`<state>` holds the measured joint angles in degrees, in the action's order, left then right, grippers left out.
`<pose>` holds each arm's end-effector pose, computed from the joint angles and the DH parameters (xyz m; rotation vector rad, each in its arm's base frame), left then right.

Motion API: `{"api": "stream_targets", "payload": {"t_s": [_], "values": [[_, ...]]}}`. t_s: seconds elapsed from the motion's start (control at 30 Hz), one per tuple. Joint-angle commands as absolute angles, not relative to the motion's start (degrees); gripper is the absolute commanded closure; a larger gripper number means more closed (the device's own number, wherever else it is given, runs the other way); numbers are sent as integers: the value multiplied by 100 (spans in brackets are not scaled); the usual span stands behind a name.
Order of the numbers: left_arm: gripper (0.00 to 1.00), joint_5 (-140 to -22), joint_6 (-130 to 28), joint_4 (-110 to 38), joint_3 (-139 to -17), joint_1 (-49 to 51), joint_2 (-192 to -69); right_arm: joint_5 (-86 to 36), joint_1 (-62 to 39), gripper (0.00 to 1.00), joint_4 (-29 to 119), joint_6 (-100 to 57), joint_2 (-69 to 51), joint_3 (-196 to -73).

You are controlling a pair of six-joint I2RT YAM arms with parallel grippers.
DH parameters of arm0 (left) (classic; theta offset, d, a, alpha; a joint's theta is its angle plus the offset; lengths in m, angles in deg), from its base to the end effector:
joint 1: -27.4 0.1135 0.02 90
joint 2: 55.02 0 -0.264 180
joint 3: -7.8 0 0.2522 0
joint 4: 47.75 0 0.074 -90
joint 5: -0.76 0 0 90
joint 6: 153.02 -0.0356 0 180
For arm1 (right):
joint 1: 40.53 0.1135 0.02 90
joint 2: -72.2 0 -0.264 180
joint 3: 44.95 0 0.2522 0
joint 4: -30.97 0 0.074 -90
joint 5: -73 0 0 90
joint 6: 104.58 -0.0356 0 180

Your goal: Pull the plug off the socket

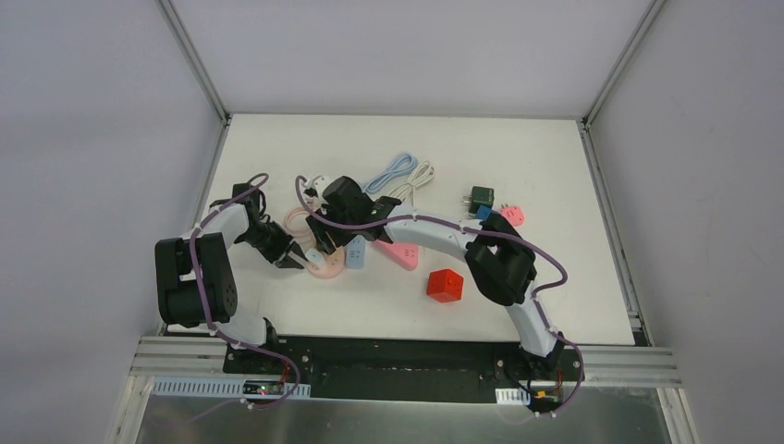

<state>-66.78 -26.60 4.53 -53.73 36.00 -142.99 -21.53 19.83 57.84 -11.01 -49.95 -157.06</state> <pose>0.2565 0.0250 0.1602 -1.0862 2.7735 -0.6447 0.2430 0.4328 0.2273 -1.2490 1.9162 0.6229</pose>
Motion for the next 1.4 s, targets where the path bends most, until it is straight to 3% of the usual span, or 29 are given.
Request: {"api": "stream_targets", "payload": {"t_s": [0.0, 0.27, 0.47, 0.6, 0.97, 1.2, 1.37], "values": [[73, -7280, -2804, 461, -5217, 3447, -14537, -3220, 2051, 100, 5035, -1668, -4324, -16038], [73, -7300, -2804, 512, -5307, 3424, -14528, -4018, 1813, 100, 4610, -2488, -4240, -15918], [74, -7307, -2804, 494, -5290, 3402, -14547, -2560, 2341, 100, 4980, -883, -4223, -15773], [74, -7328, -2804, 508, -5299, 3398, -14551, -2240, 2394, 100, 4917, -665, -4202, -15664], [74, -7395, -2830, 565, -5340, 3381, -14599, -4421, 1735, 100, 3680, -2754, -3947, -15346], [74, -7366, -2833, 562, -5360, 3382, -14606, -2398, 2237, 100, 4146, -1188, -3987, -15224], [69, -6985, -2729, 247, -5357, 3382, -14401, -2053, 2256, 100, 4099, -1188, -4100, -15139]]}}
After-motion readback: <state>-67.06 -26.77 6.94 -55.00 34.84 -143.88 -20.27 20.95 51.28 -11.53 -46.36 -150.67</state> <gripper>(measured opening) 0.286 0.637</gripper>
